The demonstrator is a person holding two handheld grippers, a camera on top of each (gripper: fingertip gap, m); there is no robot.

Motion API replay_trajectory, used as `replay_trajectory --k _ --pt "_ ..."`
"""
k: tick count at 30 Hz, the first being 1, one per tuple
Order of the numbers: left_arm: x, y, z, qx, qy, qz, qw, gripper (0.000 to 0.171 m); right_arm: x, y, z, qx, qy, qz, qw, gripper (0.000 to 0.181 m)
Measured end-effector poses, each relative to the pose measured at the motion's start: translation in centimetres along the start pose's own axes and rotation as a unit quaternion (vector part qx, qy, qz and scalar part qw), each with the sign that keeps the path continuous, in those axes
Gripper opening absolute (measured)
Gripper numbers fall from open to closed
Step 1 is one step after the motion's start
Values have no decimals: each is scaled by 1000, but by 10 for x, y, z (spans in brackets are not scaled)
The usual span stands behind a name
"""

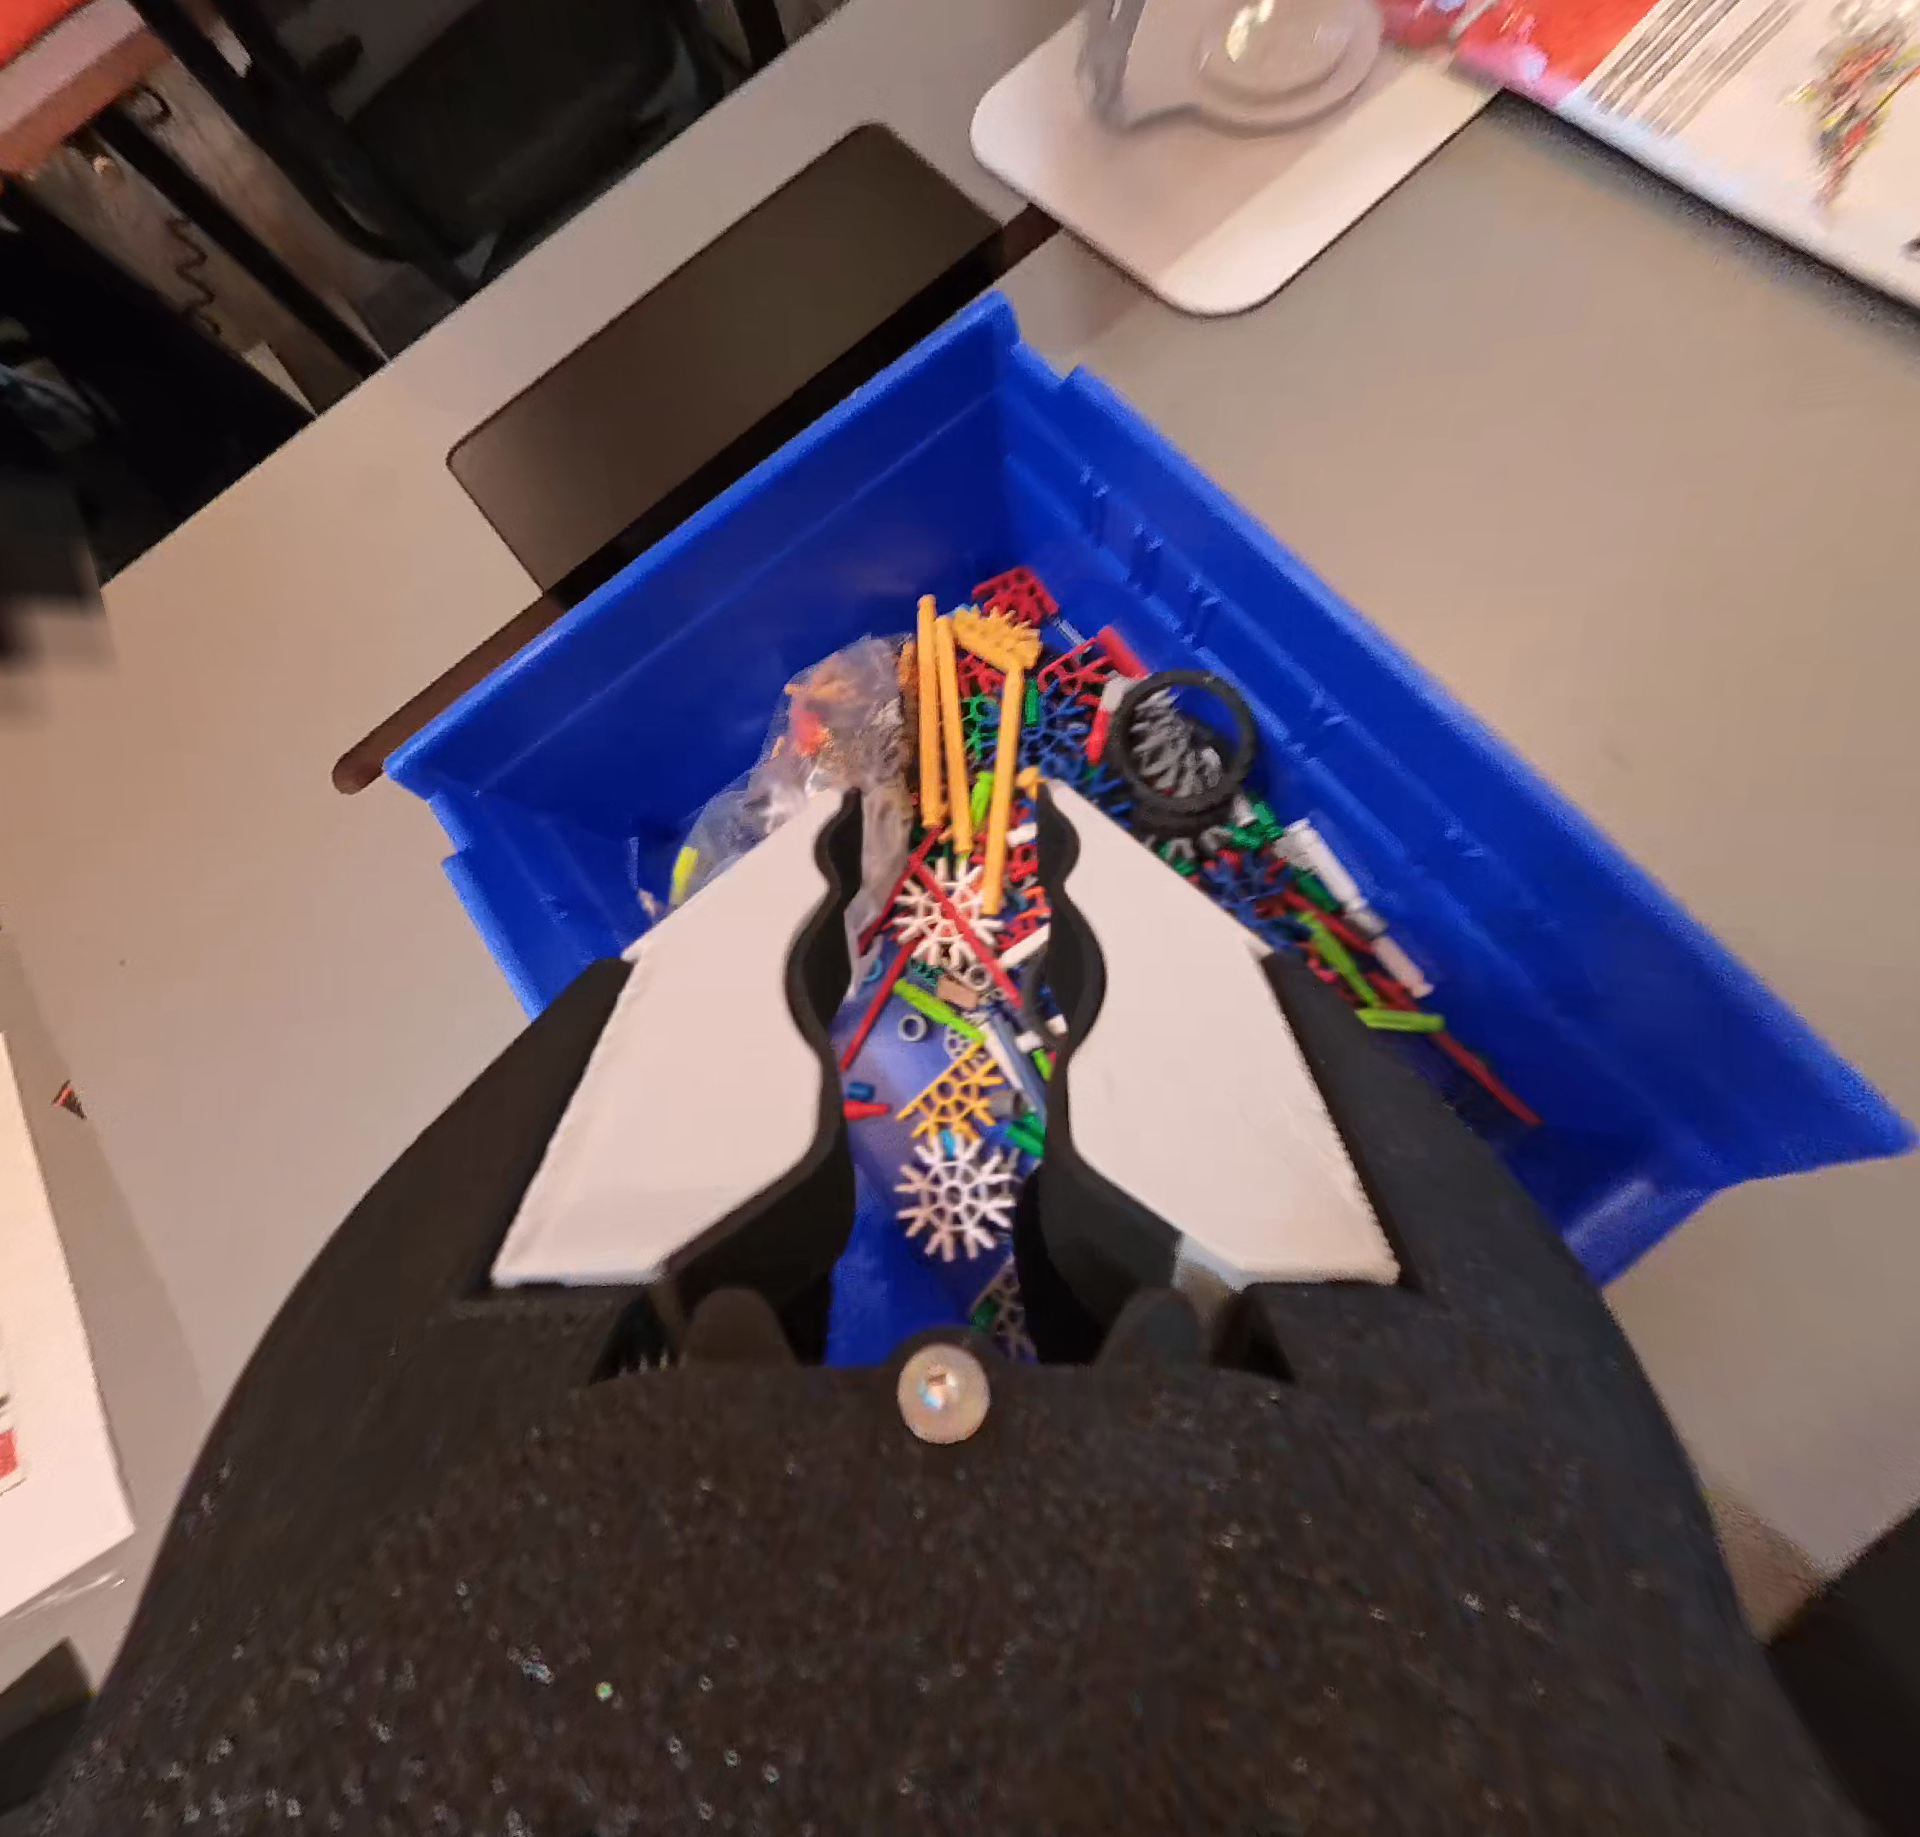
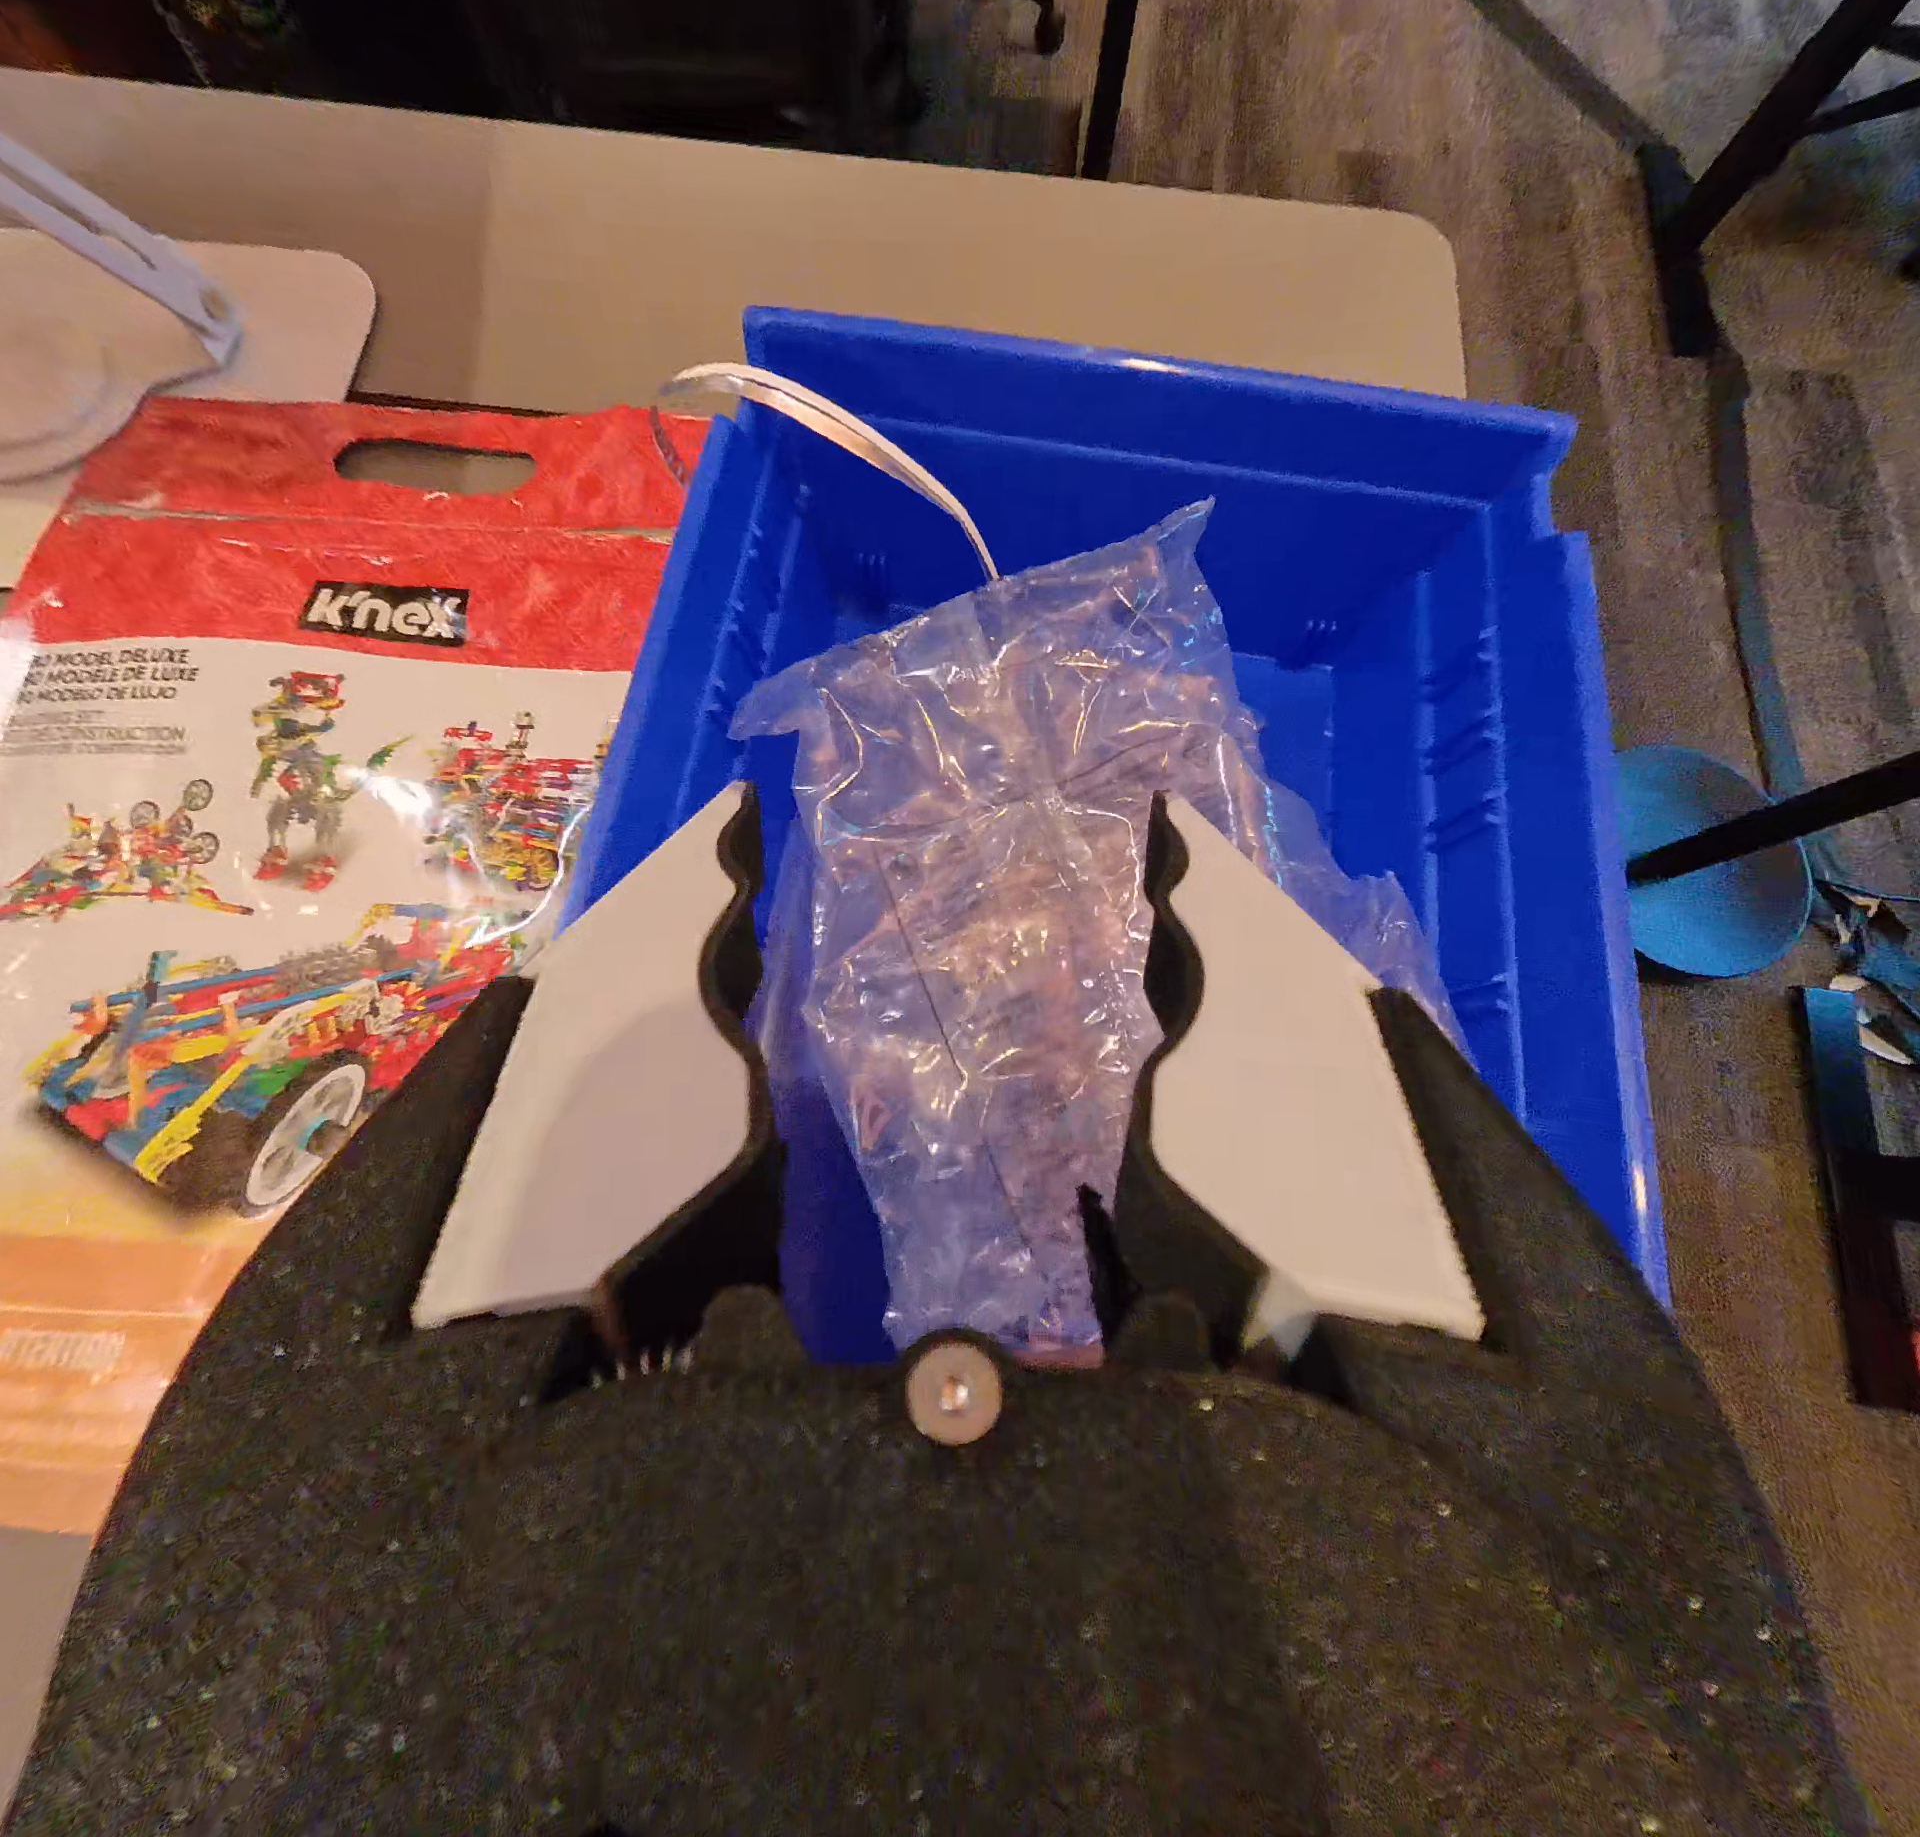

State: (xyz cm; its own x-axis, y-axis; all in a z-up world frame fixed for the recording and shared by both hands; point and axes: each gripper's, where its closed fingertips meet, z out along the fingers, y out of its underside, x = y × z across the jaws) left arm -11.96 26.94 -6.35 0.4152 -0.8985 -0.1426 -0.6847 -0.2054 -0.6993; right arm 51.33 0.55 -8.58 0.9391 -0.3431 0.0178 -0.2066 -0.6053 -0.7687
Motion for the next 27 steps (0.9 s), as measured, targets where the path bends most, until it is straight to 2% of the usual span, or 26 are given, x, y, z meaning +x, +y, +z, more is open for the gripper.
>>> replay_trajectory --k 4,6,8,10,12,16,21,27 --pt "-15 34 31 -92 -9 47 995 40 -19 -18 -27 48 5 -13 999 71" --pt "-19 46 45 -123 -17 75 989 39 -34 -22 -36 57 -6 -16 998 71" --pt "-27 60 57 -167 -40 94 981 31 -48 -24 -42 66 -10 -29 997 70" --pt "-34 68 63 -200 -60 117 971 10 -63 -27 -48 74 -14 -43 996 70" --pt "-39 64 63 -199 -74 119 970 0 -78 -32 -55 84 -16 -58 995 68" --pt "-43 52 56 -172 -80 105 976 0 -112 -45 -68 104 -23 -93 990 67" --pt "-46 21 32 -93 -78 56 991 0 -169 -62 -85 143 -55 -132 979 66" --pt "-41 -12 -6 -23 -71 24 997 0 -314 -67 -94 170 -201 -189 946 66"
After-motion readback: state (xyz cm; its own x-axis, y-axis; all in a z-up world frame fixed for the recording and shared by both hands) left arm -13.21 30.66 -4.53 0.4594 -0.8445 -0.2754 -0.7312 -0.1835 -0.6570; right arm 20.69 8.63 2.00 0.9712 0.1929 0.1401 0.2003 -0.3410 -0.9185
